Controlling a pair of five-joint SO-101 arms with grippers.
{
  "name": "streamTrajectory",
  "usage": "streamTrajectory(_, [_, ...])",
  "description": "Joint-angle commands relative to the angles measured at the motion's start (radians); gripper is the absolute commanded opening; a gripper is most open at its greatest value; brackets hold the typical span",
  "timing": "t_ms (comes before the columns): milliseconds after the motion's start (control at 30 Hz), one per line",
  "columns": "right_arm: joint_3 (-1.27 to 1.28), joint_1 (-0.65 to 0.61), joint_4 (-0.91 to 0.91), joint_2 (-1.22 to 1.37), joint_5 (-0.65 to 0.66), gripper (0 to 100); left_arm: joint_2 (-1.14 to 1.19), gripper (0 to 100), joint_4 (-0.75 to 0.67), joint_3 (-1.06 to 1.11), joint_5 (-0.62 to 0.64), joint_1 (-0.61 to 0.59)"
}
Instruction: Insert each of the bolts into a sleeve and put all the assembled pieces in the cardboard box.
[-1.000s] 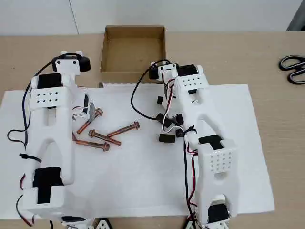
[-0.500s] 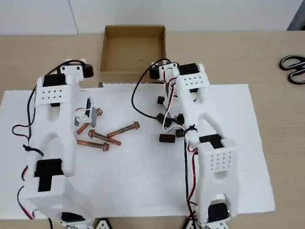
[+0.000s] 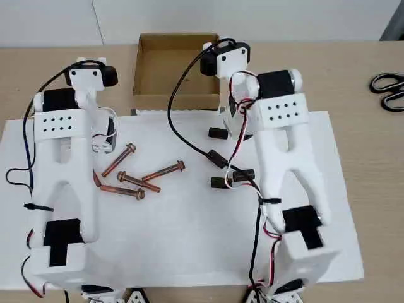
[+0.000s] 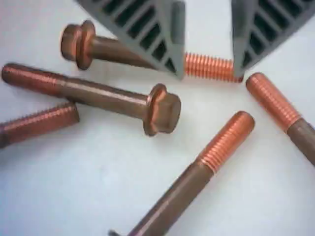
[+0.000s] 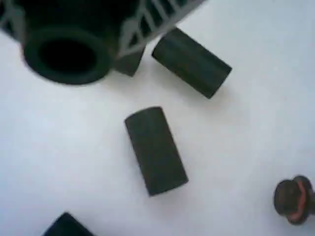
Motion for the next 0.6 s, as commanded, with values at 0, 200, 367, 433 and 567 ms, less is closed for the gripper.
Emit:
streamTrajectory(0, [0.080,0.039,0.005,-0.117,0.012,0.3,-0.029,6,0.026,-0.048,-0.064,0.002])
streamTrajectory(200, [0.226,0.150,0.001,-0.209,0.012,0.3,0.071,6,0.028,-0.074,-0.261,0.002])
streamTrajectory(367, [0.287,0.216,-0.001,-0.259,0.015,0.3,0.155,13,0.023,-0.139,-0.322,0.017])
streamTrajectory(433, [0.307,0.223,-0.001,-0.266,0.015,0.3,0.195,15,0.023,-0.166,-0.322,0.035])
streamTrajectory(567, [0.339,0.226,-0.001,-0.280,0.012,0.3,0.278,15,0.021,-0.239,-0.322,0.080])
